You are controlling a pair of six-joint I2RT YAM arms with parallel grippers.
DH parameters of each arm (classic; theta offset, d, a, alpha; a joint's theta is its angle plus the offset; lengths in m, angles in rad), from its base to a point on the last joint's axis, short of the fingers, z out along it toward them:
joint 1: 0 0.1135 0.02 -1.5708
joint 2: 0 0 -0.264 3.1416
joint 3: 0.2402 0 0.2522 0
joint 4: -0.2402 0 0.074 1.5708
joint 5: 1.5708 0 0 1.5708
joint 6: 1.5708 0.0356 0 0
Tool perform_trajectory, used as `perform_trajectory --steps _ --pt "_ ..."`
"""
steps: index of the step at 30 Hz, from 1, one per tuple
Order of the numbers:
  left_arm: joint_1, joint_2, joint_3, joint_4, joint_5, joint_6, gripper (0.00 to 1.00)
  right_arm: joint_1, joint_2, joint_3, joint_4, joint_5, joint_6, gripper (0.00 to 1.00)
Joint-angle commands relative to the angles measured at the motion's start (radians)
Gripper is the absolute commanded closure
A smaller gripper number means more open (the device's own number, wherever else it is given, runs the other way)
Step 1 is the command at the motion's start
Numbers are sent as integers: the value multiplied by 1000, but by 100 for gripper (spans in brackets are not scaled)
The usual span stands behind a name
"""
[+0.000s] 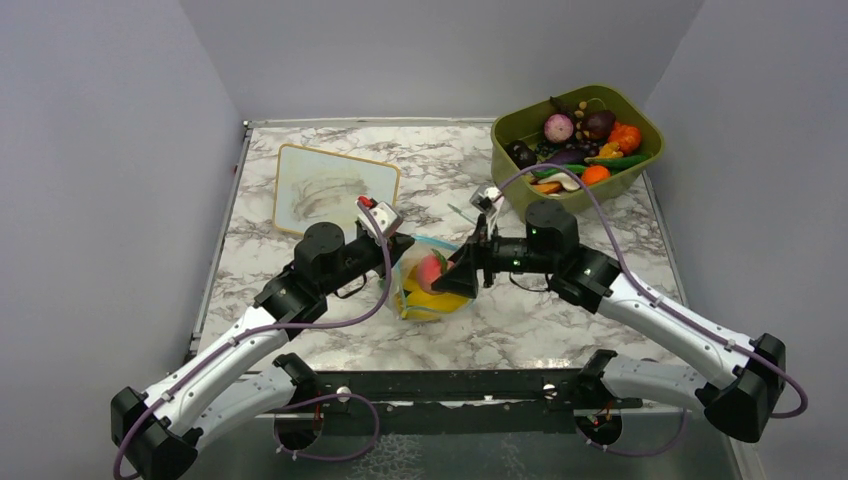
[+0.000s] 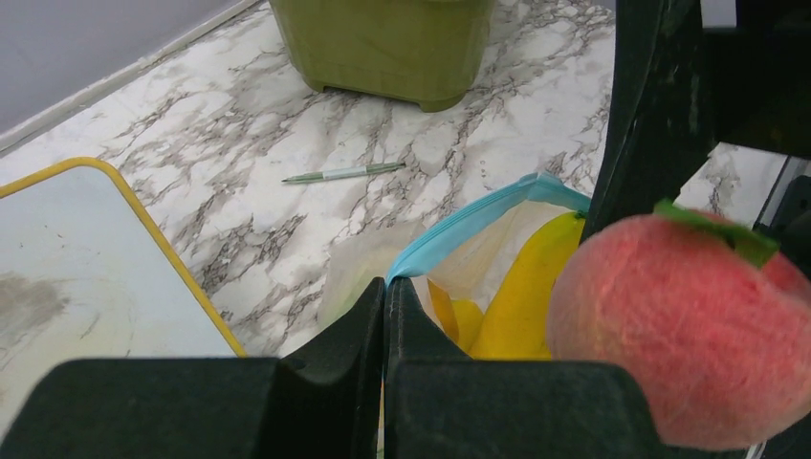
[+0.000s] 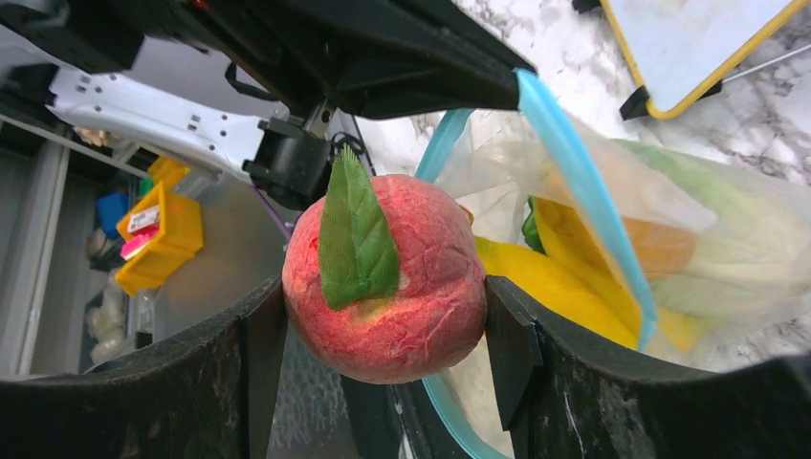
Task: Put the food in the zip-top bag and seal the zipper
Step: Place the fake fruit in the zipper food storage bag.
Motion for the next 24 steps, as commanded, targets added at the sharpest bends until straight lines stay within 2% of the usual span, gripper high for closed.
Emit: perform_trajectory --steps 1,5,15,24 --pt "7 -27 -11 35 -11 -7 100 90 41 35 -27 140 -65 52" --pt "6 -39 -16 43 -2 -6 100 128 91 57 -70 233 -104 51" --pt "6 -82 -32 79 28 -11 100 170 186 81 -53 273 -147 47" --pt "6 -110 -50 105 31 -11 100 215 236 193 -206 349 -197 32"
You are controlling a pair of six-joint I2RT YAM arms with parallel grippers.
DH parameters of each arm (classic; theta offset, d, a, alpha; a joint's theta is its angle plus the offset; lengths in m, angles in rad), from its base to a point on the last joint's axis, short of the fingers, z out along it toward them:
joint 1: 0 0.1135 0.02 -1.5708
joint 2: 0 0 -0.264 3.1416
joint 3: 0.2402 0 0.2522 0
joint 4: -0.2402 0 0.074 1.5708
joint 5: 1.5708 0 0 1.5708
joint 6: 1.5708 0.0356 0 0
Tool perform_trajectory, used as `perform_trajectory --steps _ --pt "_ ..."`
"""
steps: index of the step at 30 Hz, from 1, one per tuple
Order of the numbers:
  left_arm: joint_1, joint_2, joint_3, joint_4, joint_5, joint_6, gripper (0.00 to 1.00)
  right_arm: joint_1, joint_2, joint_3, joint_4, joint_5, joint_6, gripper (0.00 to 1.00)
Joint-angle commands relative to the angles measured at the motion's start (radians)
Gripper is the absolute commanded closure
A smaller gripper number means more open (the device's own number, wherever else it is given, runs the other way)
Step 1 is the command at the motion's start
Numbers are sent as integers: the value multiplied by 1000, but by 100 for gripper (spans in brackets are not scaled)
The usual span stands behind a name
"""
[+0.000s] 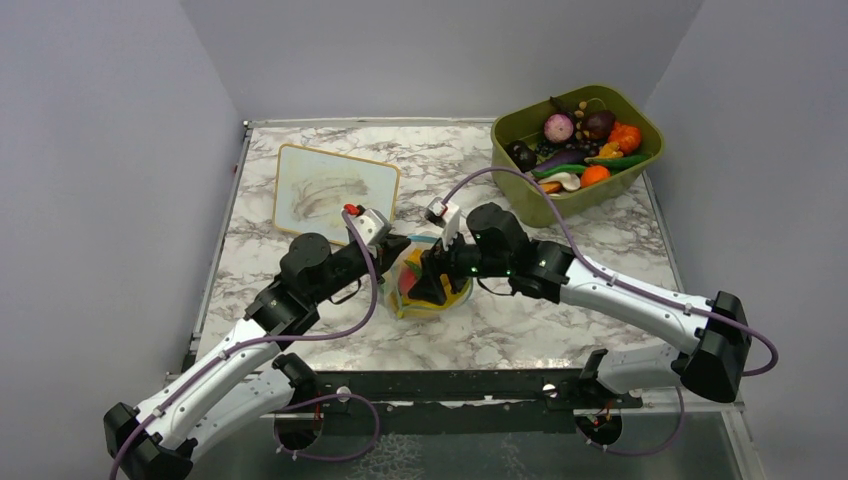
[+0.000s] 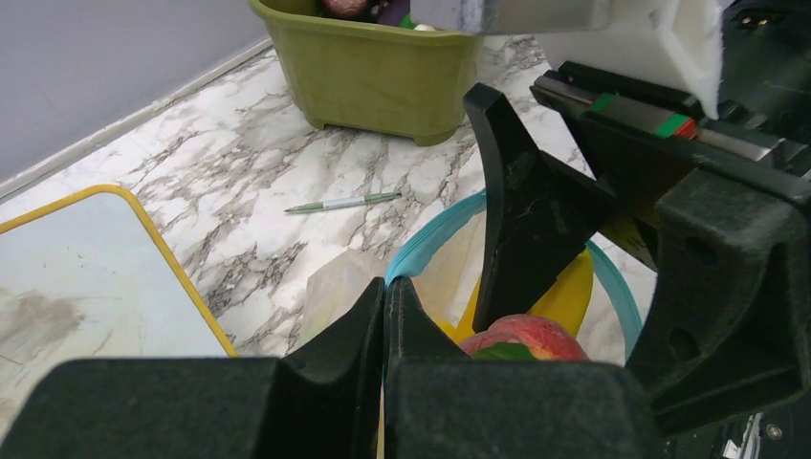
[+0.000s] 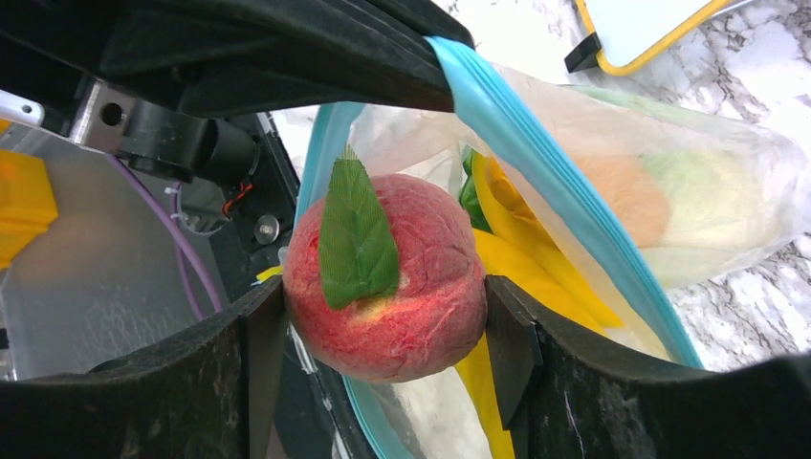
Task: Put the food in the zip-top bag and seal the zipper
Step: Place the fake fruit in the zipper food storage bag.
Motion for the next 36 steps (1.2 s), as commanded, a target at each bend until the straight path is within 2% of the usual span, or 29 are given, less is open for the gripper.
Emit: perform_trajectory --steps 1,5,8,14,18,22,24,27,32,36 --pt "6 -16 -2 59 18 -3 100 18 -16 60 -73 68 -37 31" --pt "6 -16 -3 61 19 -5 100 18 -42 59 -74 50 -20 28" --pt "6 -15 -3 61 21 -5 100 19 -44 59 -72 34 -13 18" --pt "7 -17 -3 61 23 -5 100 19 -37 60 -77 43 -1 18" --pt "6 -20 -3 60 20 -5 100 18 -36 66 -72 26 3 28" --pt "7 -20 -3 65 21 -11 100 19 -19 59 -61 -4 21 58" --pt "6 -23 -9 81 21 -29 100 18 -12 34 -24 -28 44 67" --pt "6 -22 -16 129 40 -95 100 21 -4 -12 48 -32 83 71" --pt "6 -1 6 207 133 -253 100 27 25 -28 73 112 120 75" --pt "7 20 62 211 191 -308 100 27 31 -29 66 193 117 77"
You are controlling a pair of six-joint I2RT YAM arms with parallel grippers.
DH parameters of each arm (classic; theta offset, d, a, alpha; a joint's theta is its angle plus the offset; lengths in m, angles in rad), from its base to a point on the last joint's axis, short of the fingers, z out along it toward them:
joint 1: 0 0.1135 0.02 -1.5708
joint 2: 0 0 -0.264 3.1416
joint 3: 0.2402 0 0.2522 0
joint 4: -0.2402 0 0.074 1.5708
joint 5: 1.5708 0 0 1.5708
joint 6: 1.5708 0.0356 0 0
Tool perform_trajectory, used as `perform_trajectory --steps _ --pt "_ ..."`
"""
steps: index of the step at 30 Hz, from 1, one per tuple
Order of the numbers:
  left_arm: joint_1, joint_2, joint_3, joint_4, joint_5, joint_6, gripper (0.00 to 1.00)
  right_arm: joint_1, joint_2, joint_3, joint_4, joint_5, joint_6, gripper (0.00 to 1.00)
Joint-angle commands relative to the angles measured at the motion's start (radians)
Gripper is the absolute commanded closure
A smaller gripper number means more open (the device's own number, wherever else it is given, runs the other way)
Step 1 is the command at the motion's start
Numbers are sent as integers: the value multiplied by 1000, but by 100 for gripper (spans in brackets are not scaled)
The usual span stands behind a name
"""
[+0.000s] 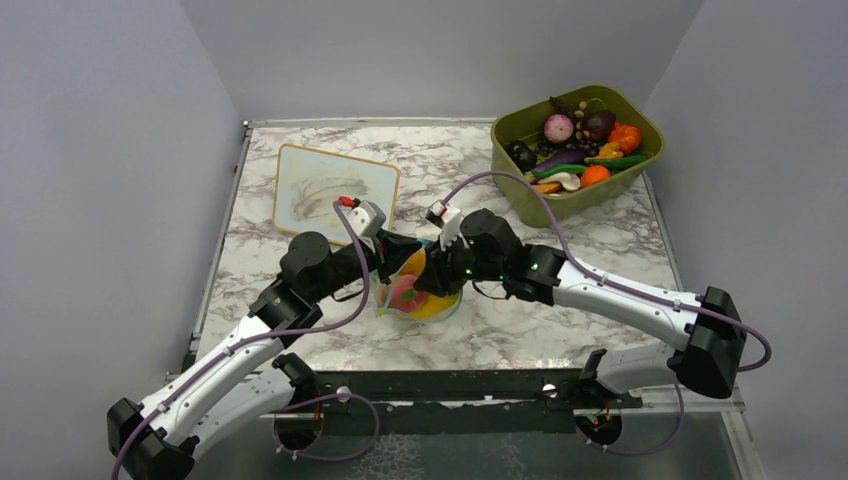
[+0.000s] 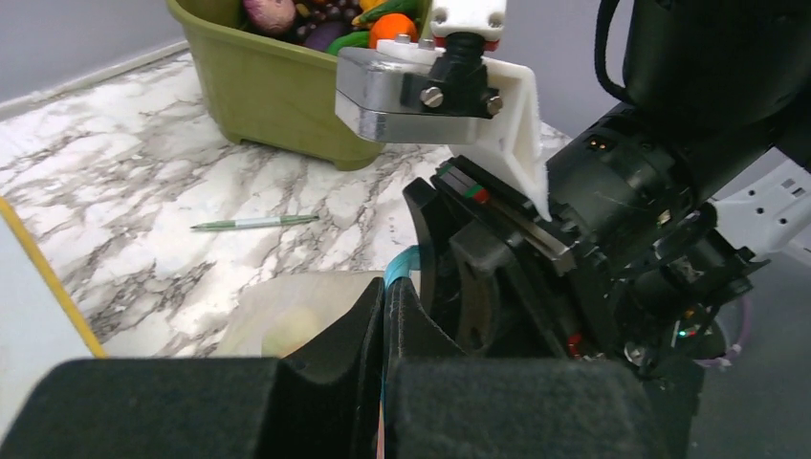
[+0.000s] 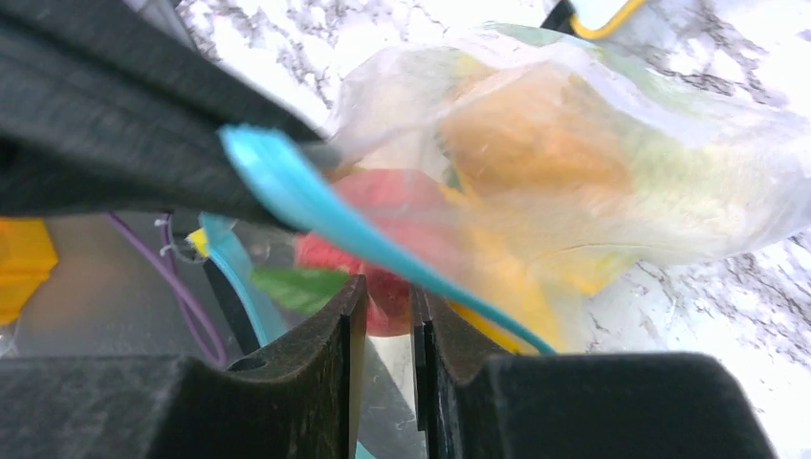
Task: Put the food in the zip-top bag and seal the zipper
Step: Place the fake fruit in the zipper food storage bag, then pick up the fake vegetable from the bin.
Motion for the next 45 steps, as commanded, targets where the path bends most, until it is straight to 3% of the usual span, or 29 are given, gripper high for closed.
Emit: perform_trajectory --steps 1,7,17,24,30,45 --pt "7 5 86 110 96 -113 100 8 -1 -8 40 134 16 77" --pt "6 -10 102 64 26 -80 100 7 -96 -5 36 156 10 77" --pt "6 14 122 -25 -42 60 100 7 -171 118 -66 119 -42 60" --pt "6 -9 101 -52 -55 143 100 4 -107 343 -198 347 -197 57" --pt "6 -38 58 -37 -6 206 100 -28 -44 421 -209 516 -293 56" --pt "6 -80 -17 -7 16 227 100 -458 111 426 -130 592 -356 56"
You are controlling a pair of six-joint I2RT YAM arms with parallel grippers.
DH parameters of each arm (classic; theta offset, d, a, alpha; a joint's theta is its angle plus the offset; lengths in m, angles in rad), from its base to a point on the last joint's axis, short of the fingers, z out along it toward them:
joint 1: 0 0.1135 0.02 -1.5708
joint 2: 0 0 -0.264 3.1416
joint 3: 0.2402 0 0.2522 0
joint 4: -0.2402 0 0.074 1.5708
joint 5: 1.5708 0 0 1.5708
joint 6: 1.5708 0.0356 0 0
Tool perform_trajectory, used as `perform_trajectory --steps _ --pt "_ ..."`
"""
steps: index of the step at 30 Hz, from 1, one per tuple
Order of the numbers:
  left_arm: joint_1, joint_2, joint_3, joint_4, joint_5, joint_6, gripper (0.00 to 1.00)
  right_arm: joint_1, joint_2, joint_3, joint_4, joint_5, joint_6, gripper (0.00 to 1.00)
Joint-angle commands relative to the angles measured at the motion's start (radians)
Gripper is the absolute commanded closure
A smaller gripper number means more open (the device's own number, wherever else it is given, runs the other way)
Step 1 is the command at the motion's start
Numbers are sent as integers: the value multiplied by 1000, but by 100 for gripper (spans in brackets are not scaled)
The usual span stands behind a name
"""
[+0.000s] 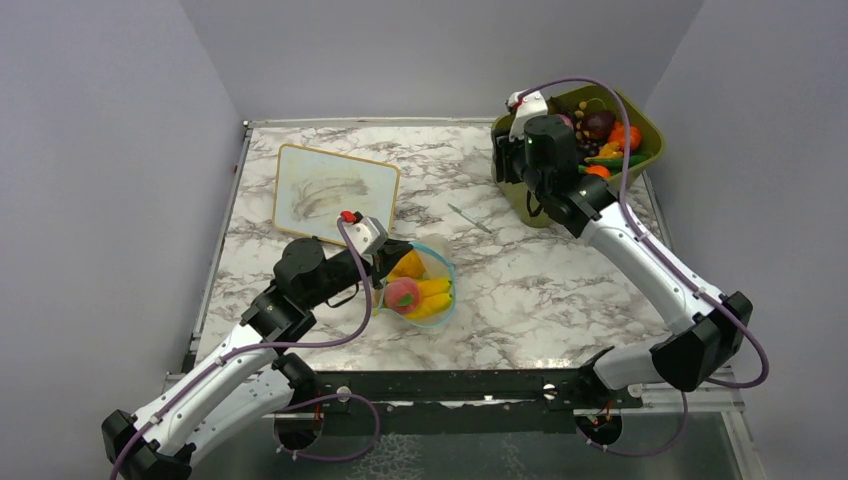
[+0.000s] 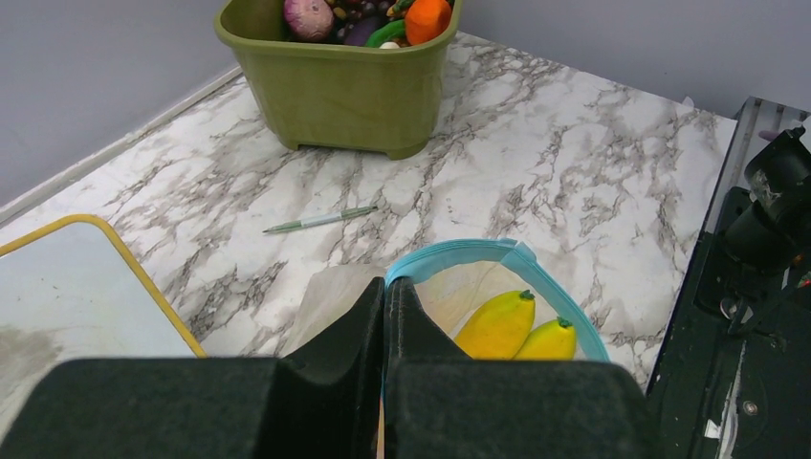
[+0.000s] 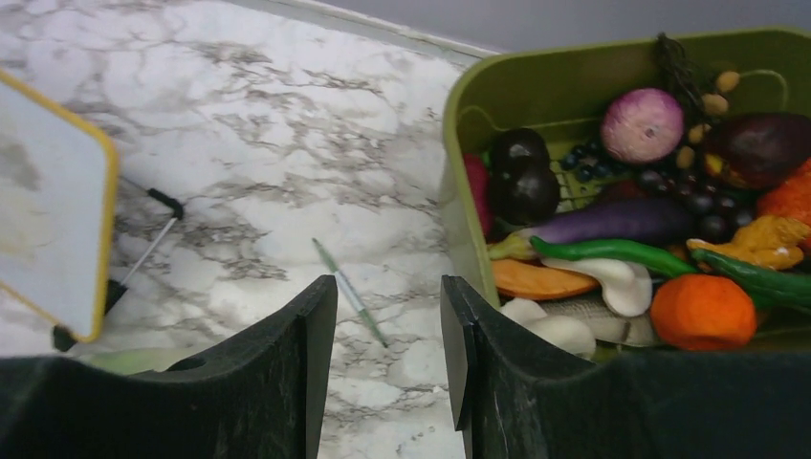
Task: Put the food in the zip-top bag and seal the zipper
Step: Pick up the fake vegetable from the bin.
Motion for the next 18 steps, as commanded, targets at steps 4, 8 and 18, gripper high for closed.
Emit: perform_trajectory --steps 4,8,18 --pt "2 -22 -2 56 11 22 100 -171 107 48 59 105 -29 56" --pt "2 -22 -2 54 10 22 100 -255 186 94 72 231 -40 54" --pt "2 -32 5 34 1 27 100 -481 419 293 -18 263 44 46"
